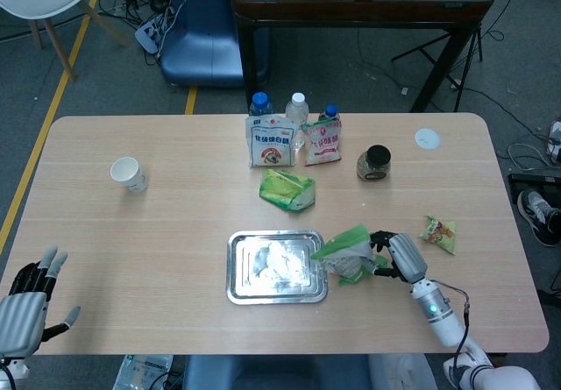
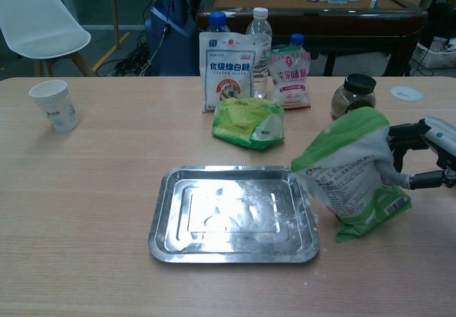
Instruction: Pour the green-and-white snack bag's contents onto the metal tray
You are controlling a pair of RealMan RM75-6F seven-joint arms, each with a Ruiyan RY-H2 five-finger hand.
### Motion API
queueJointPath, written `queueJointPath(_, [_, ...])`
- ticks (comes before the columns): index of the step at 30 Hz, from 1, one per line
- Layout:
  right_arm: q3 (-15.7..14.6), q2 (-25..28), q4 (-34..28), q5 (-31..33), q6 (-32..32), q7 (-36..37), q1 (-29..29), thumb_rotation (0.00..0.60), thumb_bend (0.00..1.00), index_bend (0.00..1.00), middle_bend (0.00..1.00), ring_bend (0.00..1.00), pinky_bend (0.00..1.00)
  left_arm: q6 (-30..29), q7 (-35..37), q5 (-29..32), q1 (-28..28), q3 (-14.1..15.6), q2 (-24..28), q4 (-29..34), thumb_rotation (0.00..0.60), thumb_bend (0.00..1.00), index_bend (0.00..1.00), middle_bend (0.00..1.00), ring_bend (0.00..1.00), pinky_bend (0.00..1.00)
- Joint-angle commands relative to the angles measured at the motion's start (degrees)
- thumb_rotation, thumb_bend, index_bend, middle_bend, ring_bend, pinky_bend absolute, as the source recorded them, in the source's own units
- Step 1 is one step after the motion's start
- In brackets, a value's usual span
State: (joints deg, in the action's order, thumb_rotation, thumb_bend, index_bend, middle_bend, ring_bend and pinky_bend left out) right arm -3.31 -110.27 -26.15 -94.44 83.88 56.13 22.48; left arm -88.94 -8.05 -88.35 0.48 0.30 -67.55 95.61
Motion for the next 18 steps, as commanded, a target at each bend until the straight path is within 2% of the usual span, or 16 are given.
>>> queueJointPath(1, [-0.57, 0.17, 0.84, -0.34, 0.24, -0.12, -0.75, 0.600, 0.44, 0.65, 0.58, 0.50, 0.54, 0.07, 0.08, 0.02, -0.02, 0.03, -0.06, -0.05, 0.600, 0.23, 0.02, 0.00, 0.08, 0.06])
queueJointPath(4, [-1.68, 0.92, 1.26, -1.08, -0.04, -0.24, -1.41, 0.600, 0.44, 0.65, 0.56, 0.46, 0.46, 0.27, 0.17, 0.03, -0.08, 0.10, -0.20, -0.20, 0.600, 0.23, 0.02, 0.00, 0.08, 0.06])
queueJointPath(6, [-2.18, 1.35, 1.17, -1.33, -0.51, -0.80, -1.78, 0.600, 0.44, 0.63, 0.51, 0.38, 0.33, 0.34, 0.22, 0.07, -0.09, 0.12, -0.26, -0.25, 0.600, 0.23, 0.02, 0.00, 0.08, 0.06])
queueJointPath(8, [-2.43, 1.86, 0.48, -1.38, -0.74, -1.03, -2.17, 0.600, 0.44, 0.57, 0.44, 0.30, 0.22, 0.40, 0.28, 0.08, -0.14, 0.10, -0.34, -0.31, 0.600, 0.23, 0.02, 0.00, 0.08, 0.06])
queueJointPath(11, [-2.38, 2.59, -0.56, -1.31, -0.41, -1.37, -2.53, 0.600, 0.39, 0.45, 0.35, 0.20, 0.12, 0.50, 0.30, 0.03, -0.23, 0.09, -0.37, -0.31, 0.600, 0.23, 0.02, 0.00, 0.08, 0.06])
queueJointPath(18, [-2.07, 5.60, -4.66, -1.50, 2.12, -2.65, -3.24, 0.600, 0.30, 0.33, 0.27, 0.12, 0.05, 0.29, 0.49, -0.27, -0.29, 0.06, -0.34, -0.22, 0.600, 0.23, 0.02, 0.00, 0.08, 0.06])
